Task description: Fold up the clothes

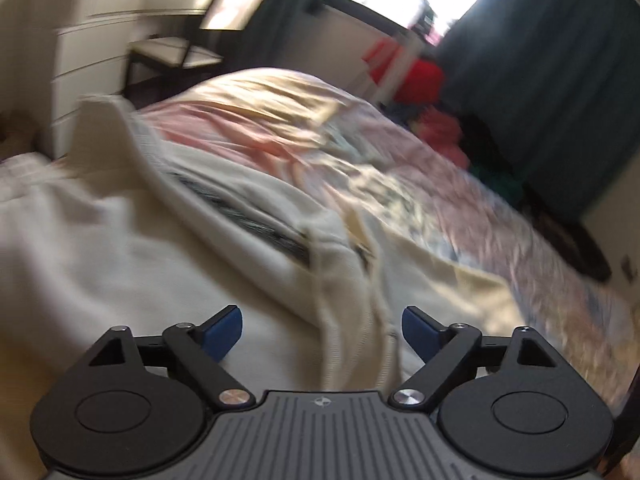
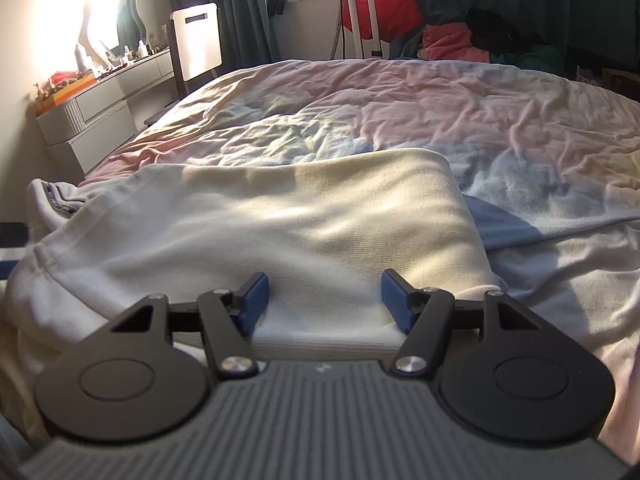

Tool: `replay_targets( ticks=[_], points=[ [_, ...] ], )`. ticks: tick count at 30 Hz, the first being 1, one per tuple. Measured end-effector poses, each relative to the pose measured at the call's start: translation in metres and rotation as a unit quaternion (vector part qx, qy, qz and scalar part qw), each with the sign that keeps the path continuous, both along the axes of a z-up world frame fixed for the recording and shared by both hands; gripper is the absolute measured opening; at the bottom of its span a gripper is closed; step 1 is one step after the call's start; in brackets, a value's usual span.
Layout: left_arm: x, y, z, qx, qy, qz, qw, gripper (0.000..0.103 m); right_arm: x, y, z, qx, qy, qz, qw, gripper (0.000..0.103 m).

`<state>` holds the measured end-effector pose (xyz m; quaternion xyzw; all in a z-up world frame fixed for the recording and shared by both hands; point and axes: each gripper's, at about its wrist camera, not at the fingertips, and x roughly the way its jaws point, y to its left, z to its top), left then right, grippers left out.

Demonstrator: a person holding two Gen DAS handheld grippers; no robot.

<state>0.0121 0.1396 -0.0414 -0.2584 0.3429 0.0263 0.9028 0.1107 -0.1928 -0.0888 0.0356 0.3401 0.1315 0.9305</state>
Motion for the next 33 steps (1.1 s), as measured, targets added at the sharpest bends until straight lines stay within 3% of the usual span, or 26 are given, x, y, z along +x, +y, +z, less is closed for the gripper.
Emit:
replay_targets(
  ticks=[2, 4, 7, 13, 18, 20, 23, 24, 26, 27, 29, 32, 33],
  points=[
    [-0.023, 0.021, 0.006, -0.024, -0.012, 0.053, 0.9982, 0.101, 0.001, -0.002, -0.001, 0.003, 0.0, 0.0, 1.0, 0.064],
    [-0.047, 0.041, 0.01, -0.063, -0.033, 0.116, 0.9907, 0.103, 0.001, -0.003, -0.001, 0.006, 0.0, -0.001, 1.0, 0.064],
    [-0.056, 0.055, 0.014, -0.063, 0.0, 0.185, 0.9806, 0.103, 0.001, -0.002, -0.001, 0.002, -0.001, -0.002, 1.0, 0.064],
    [-0.025, 0.077, -0.011, -0.101, 0.082, 0.207, 0.9697, 0.103, 0.003, 0.0, -0.003, -0.004, -0.003, -0.005, 1.0, 0.064],
    [-0.006, 0.106, -0.038, -0.139, 0.103, 0.252, 0.9521, 0.098, 0.004, -0.001, -0.004, -0.001, -0.006, -0.01, 1.0, 0.064],
    [-0.003, 0.118, -0.049, -0.154, 0.109, 0.282, 0.9408, 0.084, 0.005, 0.0, -0.003, 0.0, -0.008, -0.014, 1.0, 0.064],
    [-0.001, 0.129, -0.05, -0.16, 0.096, 0.309, 0.9326, 0.079, 0.0, 0.003, 0.005, -0.006, -0.021, -0.023, 1.0, 0.065],
    [0.001, 0.13, -0.048, -0.147, 0.095, 0.311, 0.9342, 0.076, -0.003, 0.005, 0.008, -0.009, -0.028, -0.022, 0.999, 0.065],
    [0.006, 0.129, -0.044, -0.121, 0.091, 0.317, 0.9363, 0.054, -0.01, 0.009, 0.015, -0.01, -0.046, -0.009, 0.999, 0.065],
    [0.006, 0.128, -0.042, -0.112, 0.083, 0.316, 0.9385, 0.049, -0.014, 0.011, 0.017, -0.01, -0.054, -0.002, 0.998, 0.065],
    [0.005, 0.123, -0.037, -0.094, 0.06, 0.31, 0.9441, 0.03, -0.018, 0.014, 0.017, -0.012, -0.065, 0.012, 0.998, 0.064],
    [0.004, 0.11, -0.024, -0.053, 0.017, 0.291, 0.955, 0.021, -0.006, 0.021, -0.008, -0.041, -0.009, 0.021, 0.999, 0.066],
    [0.005, 0.103, -0.018, -0.03, 0.0, 0.283, 0.9588, 0.02, -0.006, 0.023, -0.014, -0.048, -0.011, 0.024, 0.999, 0.066]
  ],
)
